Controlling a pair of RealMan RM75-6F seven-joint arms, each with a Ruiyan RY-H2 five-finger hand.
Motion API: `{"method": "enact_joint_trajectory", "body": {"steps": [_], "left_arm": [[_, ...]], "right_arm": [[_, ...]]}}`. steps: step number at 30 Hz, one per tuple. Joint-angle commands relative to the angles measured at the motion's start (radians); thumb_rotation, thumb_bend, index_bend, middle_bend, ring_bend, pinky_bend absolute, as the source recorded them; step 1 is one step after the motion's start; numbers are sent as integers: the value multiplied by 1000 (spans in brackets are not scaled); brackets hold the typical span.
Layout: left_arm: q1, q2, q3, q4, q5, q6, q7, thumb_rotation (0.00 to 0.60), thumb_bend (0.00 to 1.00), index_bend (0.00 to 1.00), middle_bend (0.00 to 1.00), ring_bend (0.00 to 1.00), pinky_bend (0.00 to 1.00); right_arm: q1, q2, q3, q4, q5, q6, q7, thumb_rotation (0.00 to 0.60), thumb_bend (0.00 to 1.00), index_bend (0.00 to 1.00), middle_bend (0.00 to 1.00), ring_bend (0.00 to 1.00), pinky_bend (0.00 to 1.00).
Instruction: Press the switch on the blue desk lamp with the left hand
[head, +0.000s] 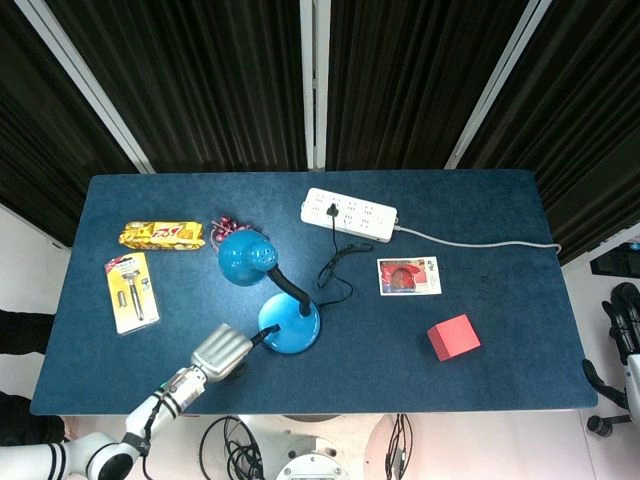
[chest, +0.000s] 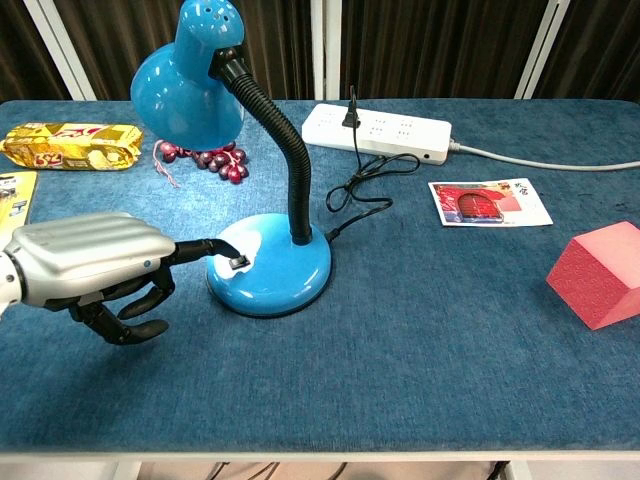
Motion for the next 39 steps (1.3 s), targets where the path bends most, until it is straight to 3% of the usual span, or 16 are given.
{"method": "enact_joint_trajectory", "body": {"steps": [1,28,34,39], "left_arm": [[-5,-2,2,3,-5,2,-2,600,400,60,758,794,867],[-51,-18,29,22,-63,9,1,600,399,60,766,795,867],[-16,44,34,-37,-18,112,-6,600,398,60,765,795,867],[78,147,56,-42,94,291,-151,600,382,109,690,727,818]], "right_arm": [[0,1,-1,1,0,-2,3,600,250,0,0,0,0],[6,-2,2,12,16,-27,22,600,271,0,0,0,0],[7,3,6,6,14,-23,21,600,268,0,0,0,0],[8,8,7,-4,11,-18,20,600,273,0,0,0,0]]}}
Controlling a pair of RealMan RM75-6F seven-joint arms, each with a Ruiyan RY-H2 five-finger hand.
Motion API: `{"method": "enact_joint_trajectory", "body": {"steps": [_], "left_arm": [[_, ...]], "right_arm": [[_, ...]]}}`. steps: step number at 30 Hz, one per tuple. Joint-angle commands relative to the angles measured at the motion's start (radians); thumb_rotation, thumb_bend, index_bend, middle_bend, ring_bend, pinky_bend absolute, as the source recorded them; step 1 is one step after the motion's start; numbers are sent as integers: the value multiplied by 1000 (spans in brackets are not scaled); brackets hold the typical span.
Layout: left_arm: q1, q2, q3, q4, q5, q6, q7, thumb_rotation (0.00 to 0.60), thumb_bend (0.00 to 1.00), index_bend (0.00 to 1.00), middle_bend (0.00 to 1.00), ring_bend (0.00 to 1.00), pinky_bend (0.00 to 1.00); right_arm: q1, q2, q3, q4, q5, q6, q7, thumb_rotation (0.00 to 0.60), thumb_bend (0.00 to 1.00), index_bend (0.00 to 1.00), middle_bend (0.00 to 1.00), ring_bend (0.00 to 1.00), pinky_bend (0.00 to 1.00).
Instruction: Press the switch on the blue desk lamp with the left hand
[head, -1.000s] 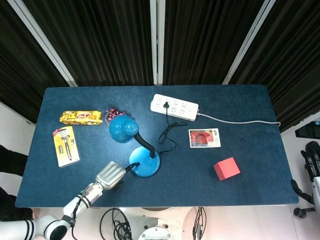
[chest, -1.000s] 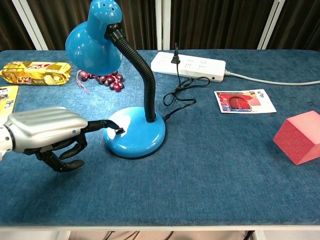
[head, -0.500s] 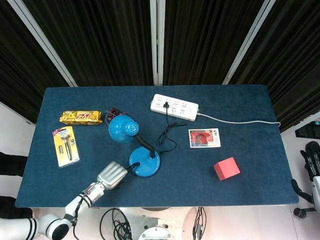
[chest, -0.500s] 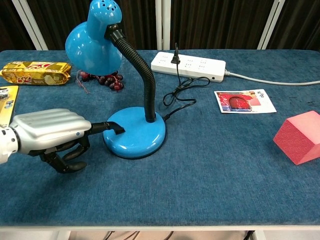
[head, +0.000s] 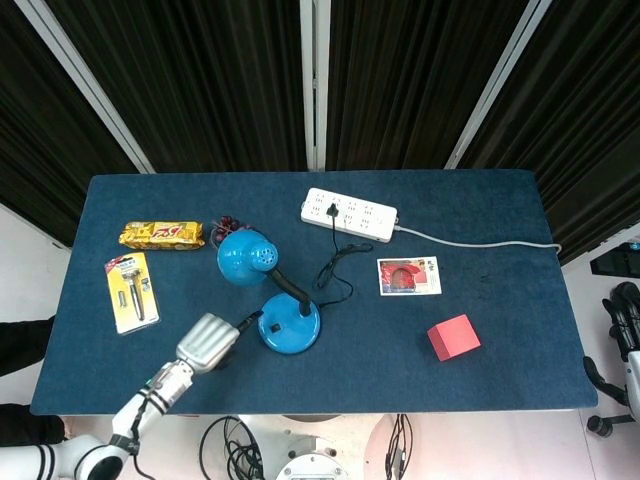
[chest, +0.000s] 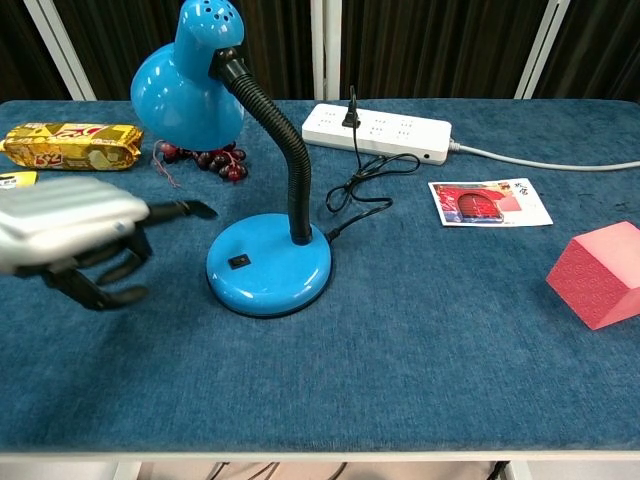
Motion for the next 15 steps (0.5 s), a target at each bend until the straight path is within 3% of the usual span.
{"method": "enact_joint_trajectory", "body": {"steps": [1,3,5,7,8,11,15], "left_arm": [[94,91,21,11,108,169,-139,600,381,139,649,680,783],[148,115,22,80,176,299,-177,600,378,191,572,577,722],[189,119,18,158,222,400,-194,600,368,242,445,386,603],[230,131,10,202,206,454,-231,600,301,233,283,171,408],[243,148,9,199,180,451,-246,600,209,193,189,80,295],[256,232,12,143,95,381,-264,600,6,62,16,0,77],[275,264,3,144,99,397,-307,600,0,36,0,0,15]], "right_arm": [[0,2,1,-4,-1,1,0,600,273,0,0,0,0],[1,0,3,-2,-2,4,3,600,273,0,0,0,0],[3,-3,4,0,2,-1,1,600,273,0,0,0,0],[7,-5,4,-1,2,-9,-1,600,274,0,0,0,0],[10,-7,2,-1,-1,-12,-1,600,274,0,0,0,0],[15,-7,-5,-5,-7,-26,-6,600,273,0,0,0,0],[19,-5,-10,-6,-12,-34,-45,600,243,0,0,0,0]]}}
